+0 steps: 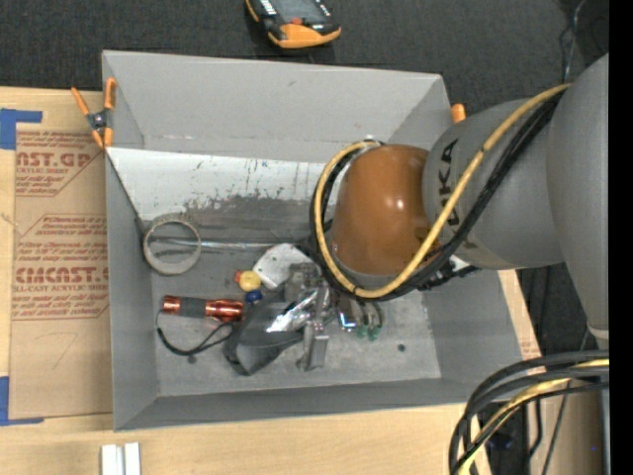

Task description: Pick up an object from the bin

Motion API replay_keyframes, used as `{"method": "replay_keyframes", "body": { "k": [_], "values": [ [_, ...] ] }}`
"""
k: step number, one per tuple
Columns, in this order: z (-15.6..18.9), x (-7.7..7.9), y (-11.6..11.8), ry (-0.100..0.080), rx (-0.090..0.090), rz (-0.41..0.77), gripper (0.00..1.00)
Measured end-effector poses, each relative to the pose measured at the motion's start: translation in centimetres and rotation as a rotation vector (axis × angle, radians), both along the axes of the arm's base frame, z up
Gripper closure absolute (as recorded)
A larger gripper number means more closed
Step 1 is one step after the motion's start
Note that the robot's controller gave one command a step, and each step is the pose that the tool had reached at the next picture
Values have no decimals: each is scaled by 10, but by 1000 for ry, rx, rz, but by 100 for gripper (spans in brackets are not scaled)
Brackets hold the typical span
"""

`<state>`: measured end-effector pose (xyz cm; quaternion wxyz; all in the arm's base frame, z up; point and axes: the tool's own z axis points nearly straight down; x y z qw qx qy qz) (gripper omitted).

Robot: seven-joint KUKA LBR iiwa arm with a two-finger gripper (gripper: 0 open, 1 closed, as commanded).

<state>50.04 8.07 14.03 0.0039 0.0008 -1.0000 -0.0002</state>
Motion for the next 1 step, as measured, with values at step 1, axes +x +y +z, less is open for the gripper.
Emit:
{"method": "replay_keyframes", "body": {
  "k": [1],
  "values": [
    [4,2,-1,-8,1,-2,0]
  ]
}}
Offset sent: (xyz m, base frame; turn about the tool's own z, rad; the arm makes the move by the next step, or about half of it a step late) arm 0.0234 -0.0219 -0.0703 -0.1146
